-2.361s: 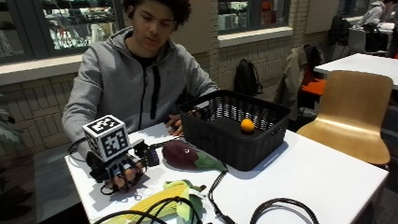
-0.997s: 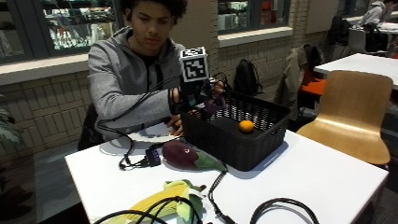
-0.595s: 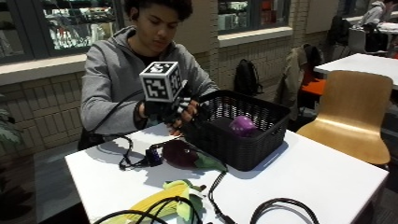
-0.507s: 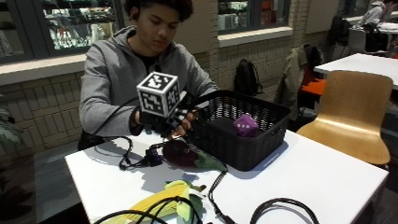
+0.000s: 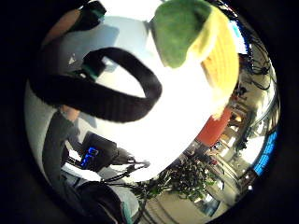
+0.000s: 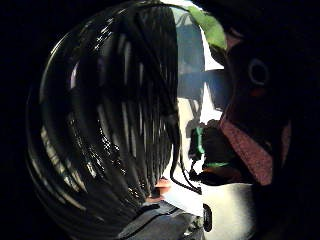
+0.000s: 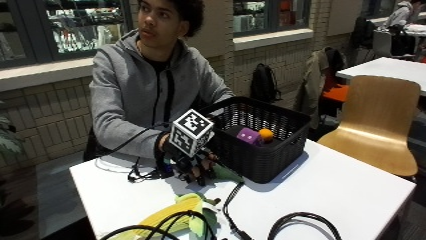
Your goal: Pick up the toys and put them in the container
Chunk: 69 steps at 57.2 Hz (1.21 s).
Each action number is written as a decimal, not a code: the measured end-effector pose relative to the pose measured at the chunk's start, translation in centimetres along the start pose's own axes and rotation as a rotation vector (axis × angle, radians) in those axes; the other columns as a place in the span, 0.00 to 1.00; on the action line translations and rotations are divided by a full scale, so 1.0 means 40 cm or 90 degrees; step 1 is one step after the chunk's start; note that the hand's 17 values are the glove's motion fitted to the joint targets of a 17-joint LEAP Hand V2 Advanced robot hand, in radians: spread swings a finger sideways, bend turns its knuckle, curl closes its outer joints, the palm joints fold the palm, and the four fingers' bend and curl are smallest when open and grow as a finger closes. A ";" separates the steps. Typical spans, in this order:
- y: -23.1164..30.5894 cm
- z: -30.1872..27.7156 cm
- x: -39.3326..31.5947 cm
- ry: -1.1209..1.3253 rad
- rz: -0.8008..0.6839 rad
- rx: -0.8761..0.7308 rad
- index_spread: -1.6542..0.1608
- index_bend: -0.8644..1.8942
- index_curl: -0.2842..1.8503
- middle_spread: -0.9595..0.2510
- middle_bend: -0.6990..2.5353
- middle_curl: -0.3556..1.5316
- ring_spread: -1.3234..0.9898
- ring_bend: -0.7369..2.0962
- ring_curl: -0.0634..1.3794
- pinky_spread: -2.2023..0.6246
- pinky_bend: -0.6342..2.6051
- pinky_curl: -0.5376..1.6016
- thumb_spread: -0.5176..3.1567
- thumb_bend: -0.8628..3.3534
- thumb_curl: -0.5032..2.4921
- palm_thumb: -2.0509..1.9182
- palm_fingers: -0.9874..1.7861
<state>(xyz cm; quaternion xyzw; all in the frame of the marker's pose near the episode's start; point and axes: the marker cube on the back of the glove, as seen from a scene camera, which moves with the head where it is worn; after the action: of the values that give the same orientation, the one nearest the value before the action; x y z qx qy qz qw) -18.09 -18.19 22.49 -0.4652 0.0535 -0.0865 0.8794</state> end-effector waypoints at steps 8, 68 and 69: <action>0.003 0.020 -0.029 0.002 0.013 0.036 0.76 0.33 0.24 0.86 0.26 0.39 0.54 0.53 0.43 0.72 0.68 0.46 0.55 0.22 0.31 0.62 0.36; 0.088 -0.391 -0.302 -0.009 -0.184 0.357 0.74 0.54 0.40 0.54 0.34 0.60 0.40 0.64 0.53 0.65 0.58 0.46 0.35 0.24 0.53 0.73 0.60; 0.083 -0.385 -0.316 -0.008 -0.188 0.352 0.74 0.55 0.40 0.54 0.34 0.61 0.40 0.64 0.53 0.65 0.58 0.46 0.35 0.24 0.53 0.73 0.60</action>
<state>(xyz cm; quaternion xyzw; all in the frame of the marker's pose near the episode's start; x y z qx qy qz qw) -32.83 -26.27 11.27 -0.2113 -0.0454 -0.2216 0.9509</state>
